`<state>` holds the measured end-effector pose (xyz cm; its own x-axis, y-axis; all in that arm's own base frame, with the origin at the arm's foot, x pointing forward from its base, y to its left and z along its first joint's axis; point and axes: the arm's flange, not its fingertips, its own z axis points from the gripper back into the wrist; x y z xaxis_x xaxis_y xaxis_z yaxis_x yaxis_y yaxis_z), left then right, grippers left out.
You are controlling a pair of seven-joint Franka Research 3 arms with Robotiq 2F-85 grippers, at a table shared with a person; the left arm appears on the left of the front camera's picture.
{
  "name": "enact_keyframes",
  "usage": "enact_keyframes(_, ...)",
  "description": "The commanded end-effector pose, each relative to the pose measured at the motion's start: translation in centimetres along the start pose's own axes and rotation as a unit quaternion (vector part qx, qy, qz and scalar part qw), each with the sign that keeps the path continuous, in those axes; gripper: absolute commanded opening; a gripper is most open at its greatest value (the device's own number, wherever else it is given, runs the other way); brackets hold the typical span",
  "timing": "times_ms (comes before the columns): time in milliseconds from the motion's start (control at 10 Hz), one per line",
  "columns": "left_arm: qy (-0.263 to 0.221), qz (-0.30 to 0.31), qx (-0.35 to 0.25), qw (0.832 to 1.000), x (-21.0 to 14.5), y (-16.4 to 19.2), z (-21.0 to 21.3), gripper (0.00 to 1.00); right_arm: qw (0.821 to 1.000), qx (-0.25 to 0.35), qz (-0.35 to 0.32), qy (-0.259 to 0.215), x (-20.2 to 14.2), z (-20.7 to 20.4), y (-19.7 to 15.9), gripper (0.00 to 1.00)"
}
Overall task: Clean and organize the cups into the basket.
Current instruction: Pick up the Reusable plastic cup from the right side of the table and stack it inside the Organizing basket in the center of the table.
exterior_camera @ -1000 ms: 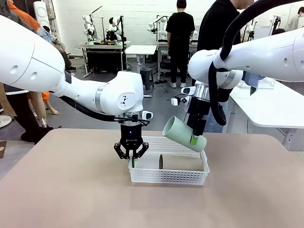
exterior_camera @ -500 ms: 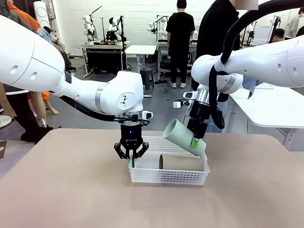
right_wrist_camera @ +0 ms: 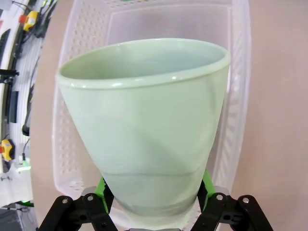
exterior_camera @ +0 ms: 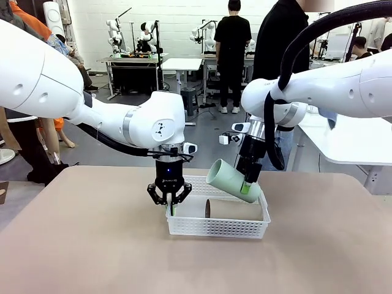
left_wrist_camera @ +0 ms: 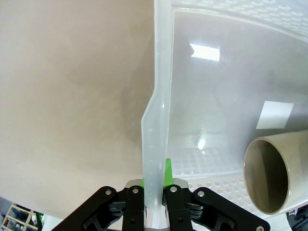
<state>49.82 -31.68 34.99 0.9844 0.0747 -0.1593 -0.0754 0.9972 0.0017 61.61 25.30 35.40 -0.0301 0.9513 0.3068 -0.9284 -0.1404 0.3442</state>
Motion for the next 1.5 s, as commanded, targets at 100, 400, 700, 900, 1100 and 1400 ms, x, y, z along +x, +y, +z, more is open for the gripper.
enact_keyframes(100,0.003,-0.006,0.003,1.000,0.0,0.4,0.0,0.00,0.998,-0.054,-0.024,0.024,-0.4,-1.3,-0.8,0.00)
enact_keyframes(400,0.003,-0.006,0.003,1.000,0.0,0.4,0.0,0.00,0.998,-0.052,-0.031,0.031,-0.4,-1.6,-0.5,0.00)
enact_keyframes(700,0.003,-0.006,0.003,1.000,0.0,0.4,0.0,0.00,0.998,-0.049,-0.036,0.029,-0.4,-1.5,-0.1,1.00)
enact_keyframes(900,0.003,-0.006,0.003,1.000,0.0,0.4,0.0,0.00,0.998,-0.048,-0.036,0.028,-0.4,-1.5,0.0,1.00)
enact_keyframes(1100,0.003,-0.006,0.003,1.000,0.0,0.4,0.0,0.00,0.998,-0.046,-0.035,0.026,-0.4,-1.3,0.3,1.00)
enact_keyframes(1400,0.003,-0.006,0.003,1.000,0.0,0.4,0.0,0.00,0.997,-0.058,-0.056,-0.004,-1.9,3.5,7.0,1.00)
